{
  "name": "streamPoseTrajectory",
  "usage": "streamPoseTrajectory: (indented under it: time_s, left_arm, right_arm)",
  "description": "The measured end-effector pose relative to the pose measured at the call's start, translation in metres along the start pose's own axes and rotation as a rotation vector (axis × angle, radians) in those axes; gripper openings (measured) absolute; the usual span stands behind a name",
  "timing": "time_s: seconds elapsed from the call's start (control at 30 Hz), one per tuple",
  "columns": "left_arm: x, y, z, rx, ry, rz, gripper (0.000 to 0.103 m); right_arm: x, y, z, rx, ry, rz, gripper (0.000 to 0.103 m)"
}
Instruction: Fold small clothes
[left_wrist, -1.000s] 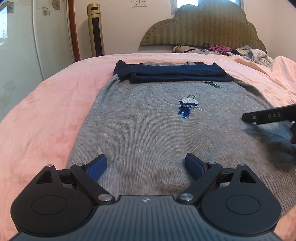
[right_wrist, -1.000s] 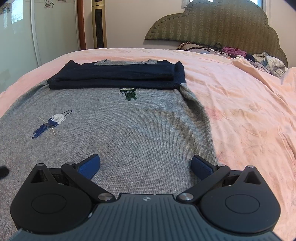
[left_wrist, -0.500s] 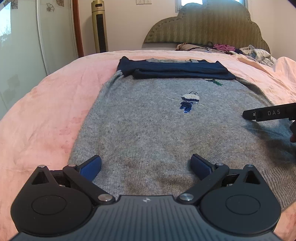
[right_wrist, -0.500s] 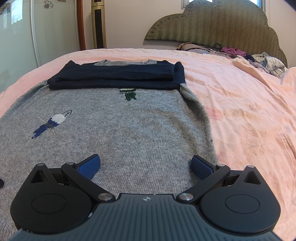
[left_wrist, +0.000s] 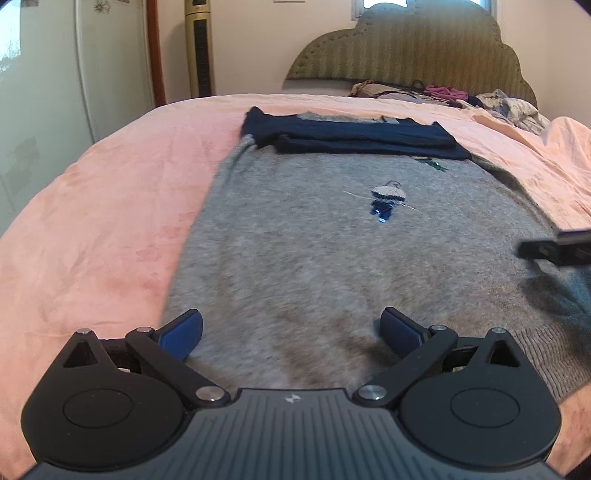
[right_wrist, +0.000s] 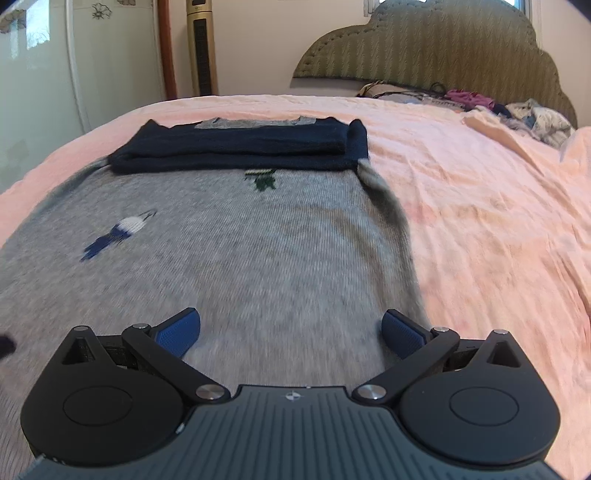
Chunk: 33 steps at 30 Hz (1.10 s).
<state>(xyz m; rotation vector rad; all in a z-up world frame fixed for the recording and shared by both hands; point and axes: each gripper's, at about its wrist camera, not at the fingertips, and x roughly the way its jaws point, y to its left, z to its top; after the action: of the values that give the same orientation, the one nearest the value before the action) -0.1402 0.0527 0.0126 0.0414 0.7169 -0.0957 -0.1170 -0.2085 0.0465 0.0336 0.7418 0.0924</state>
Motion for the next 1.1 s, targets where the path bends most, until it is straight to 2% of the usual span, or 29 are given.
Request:
streamPoseTrajectory:
  time_s: [0.13, 0.3, 0.4, 0.5, 0.57, 0.63, 0.73, 0.83, 0.87, 0.93, 1.0, 1.03, 1.1]
  left_arm:
    - [-0.017, 0.020, 0.000, -0.044, -0.001, -0.020, 0.103]
    - [-0.015, 0.061, -0.004, -0.225, 0.097, -0.156, 0.103]
    - [-0.017, 0.080, -0.005, -0.337, 0.116, -0.282, 0.103]
    - [-0.013, 0.100, -0.007, -0.500, 0.154, -0.461, 0.103]
    - [-0.005, 0.113, -0.013, -0.628, 0.196, -0.592, 0.103]
    - [0.000, 0.119, -0.018, -0.701, 0.225, -0.649, 0.101]
    - [0.001, 0.121, -0.016, -0.695, 0.249, -0.637, 0.093]
    - [0.000, 0.126, -0.011, -0.678, 0.261, -0.615, 0.091]
    - [0.001, 0.124, -0.009, -0.660, 0.278, -0.602, 0.087]
    - [0.004, 0.121, -0.008, -0.614, 0.309, -0.579, 0.062]
    - [0.004, 0.116, -0.008, -0.570, 0.323, -0.558, 0.053]
    - [0.003, 0.114, -0.008, -0.557, 0.317, -0.553, 0.053]
    - [0.003, 0.113, -0.009, -0.545, 0.309, -0.548, 0.053]
  right_arm:
    - [-0.039, -0.023, -0.018, 0.068, -0.004, 0.104, 0.103]
    - [-0.069, -0.089, -0.038, 0.422, 0.058, 0.326, 0.103]
    - [-0.070, -0.115, -0.050, 0.581, 0.134, 0.426, 0.103]
    - [-0.066, -0.129, -0.058, 0.710, 0.186, 0.549, 0.103]
    - [-0.063, -0.132, -0.061, 0.760, 0.219, 0.609, 0.100]
    - [-0.059, -0.126, -0.063, 0.761, 0.265, 0.669, 0.098]
    - [-0.056, -0.118, -0.064, 0.731, 0.284, 0.701, 0.096]
    - [-0.055, -0.120, -0.064, 0.754, 0.276, 0.709, 0.092]
    - [-0.056, -0.121, -0.064, 0.761, 0.272, 0.709, 0.089]
    - [-0.055, -0.121, -0.065, 0.762, 0.276, 0.700, 0.083]
    - [-0.055, -0.126, -0.067, 0.770, 0.279, 0.684, 0.070]
    - [-0.055, -0.127, -0.068, 0.772, 0.283, 0.675, 0.067]
    - [-0.053, -0.131, -0.072, 0.774, 0.289, 0.658, 0.053]
